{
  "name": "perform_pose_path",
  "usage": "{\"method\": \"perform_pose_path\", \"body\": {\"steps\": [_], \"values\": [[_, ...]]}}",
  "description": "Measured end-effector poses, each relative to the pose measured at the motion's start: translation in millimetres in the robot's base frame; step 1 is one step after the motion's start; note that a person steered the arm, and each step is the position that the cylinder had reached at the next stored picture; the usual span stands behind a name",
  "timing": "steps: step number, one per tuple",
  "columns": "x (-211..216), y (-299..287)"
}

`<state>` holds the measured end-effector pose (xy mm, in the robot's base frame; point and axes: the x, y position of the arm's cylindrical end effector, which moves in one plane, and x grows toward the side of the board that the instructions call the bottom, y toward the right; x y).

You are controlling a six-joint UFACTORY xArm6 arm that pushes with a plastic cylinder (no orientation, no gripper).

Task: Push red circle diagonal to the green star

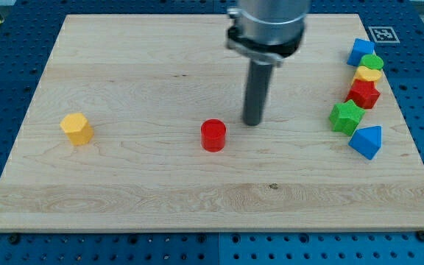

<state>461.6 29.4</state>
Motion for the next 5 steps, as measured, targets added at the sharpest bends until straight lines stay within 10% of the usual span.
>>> {"method": "perform_pose_path", "body": {"steps": [2, 4, 5], "values": [[-1, -89], [8, 110], [26, 37]]}}
